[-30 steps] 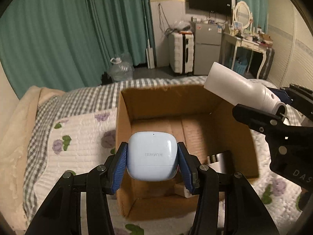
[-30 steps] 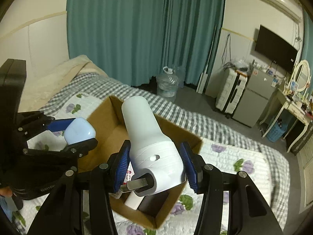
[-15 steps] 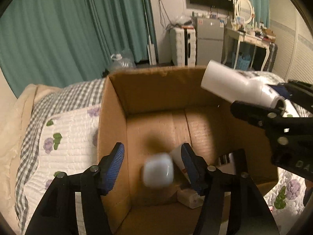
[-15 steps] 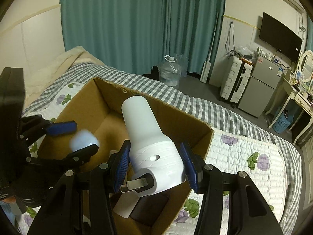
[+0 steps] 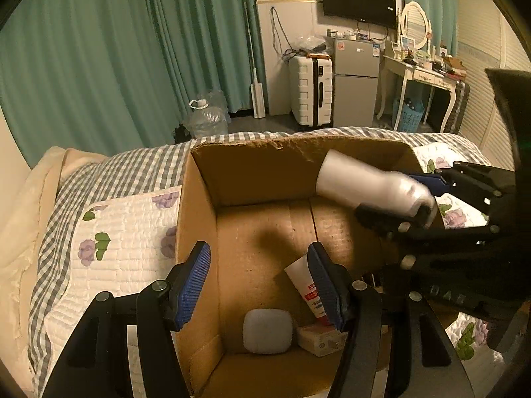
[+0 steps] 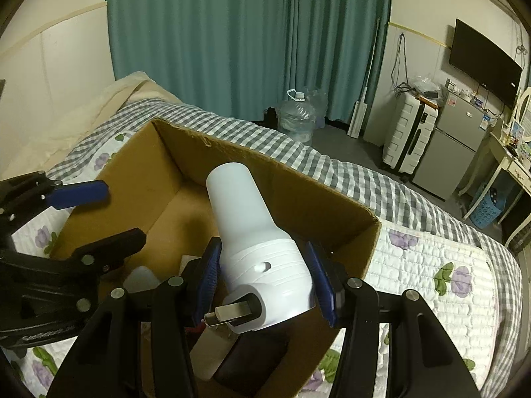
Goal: Organize rigid objects
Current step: 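Carry the earbud case and white device into the box and release both, then grasp the black cylinder with the right tool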
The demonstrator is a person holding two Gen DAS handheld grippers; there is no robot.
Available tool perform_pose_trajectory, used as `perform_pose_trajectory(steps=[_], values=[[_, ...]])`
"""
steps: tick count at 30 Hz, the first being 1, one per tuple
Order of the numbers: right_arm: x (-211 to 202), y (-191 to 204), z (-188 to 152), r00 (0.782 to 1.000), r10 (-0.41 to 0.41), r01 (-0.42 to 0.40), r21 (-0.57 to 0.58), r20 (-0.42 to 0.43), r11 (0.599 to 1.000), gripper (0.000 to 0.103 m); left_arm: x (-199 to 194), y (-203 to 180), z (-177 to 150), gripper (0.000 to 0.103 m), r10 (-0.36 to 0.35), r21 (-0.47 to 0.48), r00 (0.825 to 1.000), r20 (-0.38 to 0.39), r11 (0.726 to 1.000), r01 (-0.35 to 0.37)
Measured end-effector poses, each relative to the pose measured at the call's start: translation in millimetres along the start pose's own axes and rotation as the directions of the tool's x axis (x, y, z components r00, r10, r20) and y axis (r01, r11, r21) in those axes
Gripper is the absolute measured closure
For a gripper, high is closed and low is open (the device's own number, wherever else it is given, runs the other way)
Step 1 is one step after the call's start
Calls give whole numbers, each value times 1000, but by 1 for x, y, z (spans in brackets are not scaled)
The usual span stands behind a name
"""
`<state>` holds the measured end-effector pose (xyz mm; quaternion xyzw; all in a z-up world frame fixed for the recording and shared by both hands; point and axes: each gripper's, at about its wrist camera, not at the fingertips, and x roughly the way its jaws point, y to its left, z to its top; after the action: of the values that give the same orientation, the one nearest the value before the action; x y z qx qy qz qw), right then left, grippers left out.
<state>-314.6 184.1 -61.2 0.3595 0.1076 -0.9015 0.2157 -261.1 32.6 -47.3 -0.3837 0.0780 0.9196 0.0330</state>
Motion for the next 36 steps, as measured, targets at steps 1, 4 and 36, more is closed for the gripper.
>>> perform_pose_trajectory(steps=[1,4,36], values=[[0,1,-1,1000,3,-3,-4,-2,1000,38,-2,0,0,39,2,1,1000,5,1000,-2],[-6,-1,-4,999,-48,48,-10,11,999,27,-11,3,-1,39,5,-8,1000,14,1000,-5],[-95,106,-158,974,-47,1,-201,-223,980,36,-122,32,-156,33,125,-117,992,-17,985,-126]])
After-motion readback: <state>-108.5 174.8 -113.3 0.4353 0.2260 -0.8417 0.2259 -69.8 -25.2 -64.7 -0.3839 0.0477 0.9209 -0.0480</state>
